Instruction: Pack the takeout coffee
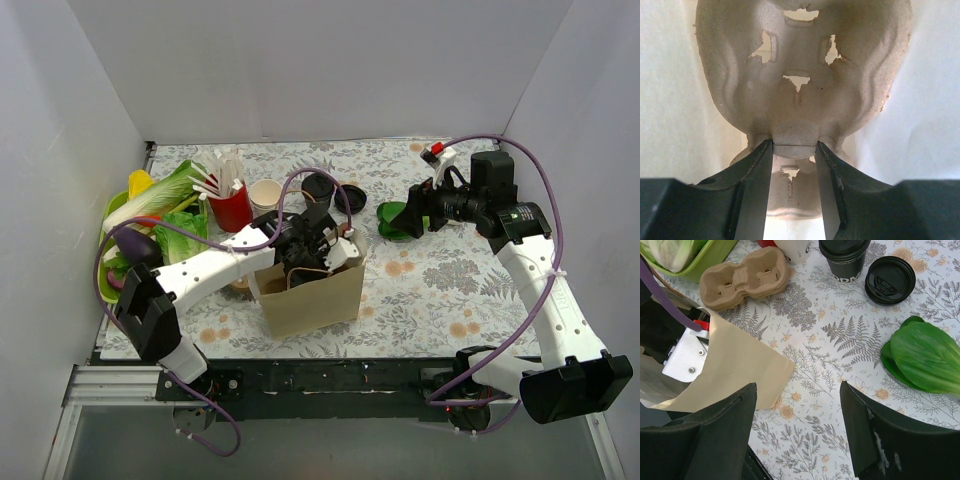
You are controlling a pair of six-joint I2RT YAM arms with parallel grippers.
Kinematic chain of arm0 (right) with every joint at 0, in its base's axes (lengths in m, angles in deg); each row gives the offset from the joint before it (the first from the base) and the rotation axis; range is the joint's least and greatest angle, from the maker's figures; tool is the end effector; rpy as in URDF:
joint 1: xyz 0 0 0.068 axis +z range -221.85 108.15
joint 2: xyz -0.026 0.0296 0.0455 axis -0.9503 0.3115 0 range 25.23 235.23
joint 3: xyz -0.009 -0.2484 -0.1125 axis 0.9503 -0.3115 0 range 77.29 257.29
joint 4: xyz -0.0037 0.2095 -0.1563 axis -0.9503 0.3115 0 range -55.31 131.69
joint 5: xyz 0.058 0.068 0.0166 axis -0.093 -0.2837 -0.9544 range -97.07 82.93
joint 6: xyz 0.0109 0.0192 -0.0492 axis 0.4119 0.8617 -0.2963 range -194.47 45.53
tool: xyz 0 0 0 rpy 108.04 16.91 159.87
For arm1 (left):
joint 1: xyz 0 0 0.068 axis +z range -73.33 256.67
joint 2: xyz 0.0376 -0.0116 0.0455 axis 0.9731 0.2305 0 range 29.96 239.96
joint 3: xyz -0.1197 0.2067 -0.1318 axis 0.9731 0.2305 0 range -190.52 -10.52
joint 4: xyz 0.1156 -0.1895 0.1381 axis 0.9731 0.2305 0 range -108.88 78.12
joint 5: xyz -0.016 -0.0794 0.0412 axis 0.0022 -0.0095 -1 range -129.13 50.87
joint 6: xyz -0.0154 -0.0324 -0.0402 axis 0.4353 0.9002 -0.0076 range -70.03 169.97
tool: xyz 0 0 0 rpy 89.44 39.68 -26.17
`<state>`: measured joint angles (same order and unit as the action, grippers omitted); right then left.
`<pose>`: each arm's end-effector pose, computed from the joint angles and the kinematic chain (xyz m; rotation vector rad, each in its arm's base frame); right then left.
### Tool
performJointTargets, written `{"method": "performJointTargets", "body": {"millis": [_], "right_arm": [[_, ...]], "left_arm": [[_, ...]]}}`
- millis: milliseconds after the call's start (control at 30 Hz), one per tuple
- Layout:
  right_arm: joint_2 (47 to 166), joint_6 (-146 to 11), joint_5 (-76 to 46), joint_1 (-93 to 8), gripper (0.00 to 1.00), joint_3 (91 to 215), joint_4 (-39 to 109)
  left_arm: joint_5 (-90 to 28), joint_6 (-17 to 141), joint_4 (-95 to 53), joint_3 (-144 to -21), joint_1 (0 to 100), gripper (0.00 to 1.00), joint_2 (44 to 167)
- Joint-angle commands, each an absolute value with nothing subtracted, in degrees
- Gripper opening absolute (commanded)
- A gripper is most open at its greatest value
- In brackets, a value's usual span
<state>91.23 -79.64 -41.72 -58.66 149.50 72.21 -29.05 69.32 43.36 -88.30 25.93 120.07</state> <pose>0.2271 0.0740 0.3872 -0.6851 1.9750 0.7218 0.1861 -0.2375 0.2787 0.8429 2.8678 -0.4485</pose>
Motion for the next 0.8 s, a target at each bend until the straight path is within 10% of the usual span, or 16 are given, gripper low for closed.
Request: {"method": "performJointTargets", "body": {"millis": [0,567,767], "right_arm": [[90.09,-80.71,-41.34,-58.49,0.75,150.33,72.05],[89.48,-80.80,-40.29,-58.49,0.75,149.80,71.87],[89.39,-80.89,-40.20,-58.58,0.76,149.80,71.96]], "left_arm": [[-30.95,70.80,41.95,-85.94,25.78,0.17,117.32],[-32.98,73.44,39.83,-86.72,25.78,0.61,115.31],[-32.19,73.87,40.18,-87.34,25.78,0.63,114.95]]}}
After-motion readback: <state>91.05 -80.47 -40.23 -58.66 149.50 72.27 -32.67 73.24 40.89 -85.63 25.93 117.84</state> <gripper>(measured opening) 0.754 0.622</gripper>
